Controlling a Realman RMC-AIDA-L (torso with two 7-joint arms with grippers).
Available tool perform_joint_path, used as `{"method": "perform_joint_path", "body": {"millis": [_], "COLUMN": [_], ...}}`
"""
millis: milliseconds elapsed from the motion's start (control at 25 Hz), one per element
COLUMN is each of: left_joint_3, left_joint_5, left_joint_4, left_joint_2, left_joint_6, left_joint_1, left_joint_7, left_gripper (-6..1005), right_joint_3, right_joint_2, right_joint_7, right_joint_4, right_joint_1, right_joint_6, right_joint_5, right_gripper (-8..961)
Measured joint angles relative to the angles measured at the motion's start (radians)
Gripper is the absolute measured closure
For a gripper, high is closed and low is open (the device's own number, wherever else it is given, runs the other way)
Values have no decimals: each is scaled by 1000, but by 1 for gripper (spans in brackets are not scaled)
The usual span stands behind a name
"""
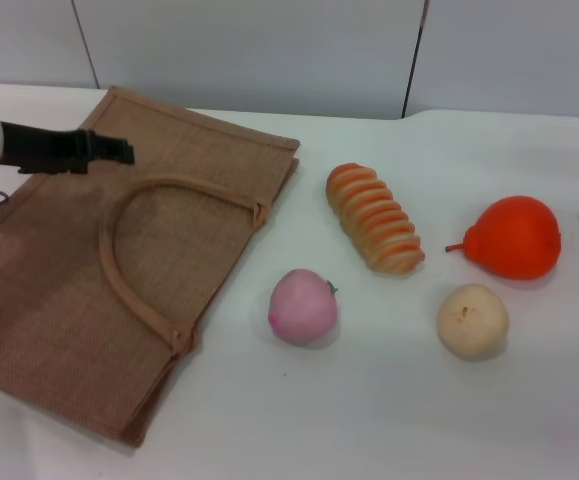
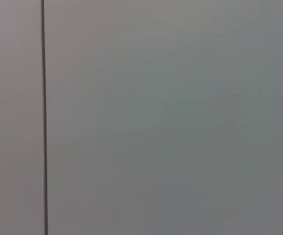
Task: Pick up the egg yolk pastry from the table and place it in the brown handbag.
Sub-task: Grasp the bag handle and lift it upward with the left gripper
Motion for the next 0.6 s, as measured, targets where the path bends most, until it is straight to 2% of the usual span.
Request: {"method": "perform_joint_path", "body": {"millis": [80,320,480,600], "left_joint_3": [46,69,146,165], "left_joint_5": [47,109,95,99], "left_joint_4": [13,-5,-94,-128], "left_joint_2": [2,-9,-12,-11], "left_joint_6": [3,62,132,157], "left_joint_1": [-6,-27,-52,-62], "left_joint_7": [-41,-37,4,4], "left_gripper": [228,230,231,231], "right_joint_3": [0,1,2,2], "right_joint_2": [0,0,1,1], "right_joint_7": [0,2,2,2], "right_joint_4": [-3,-9,-9,-9], "right_joint_1": [0,2,4,4], "right_joint_6": [0,0,0,0], "right_joint_5": [0,0,0,0], "right_gripper": [76,76,76,76]}}
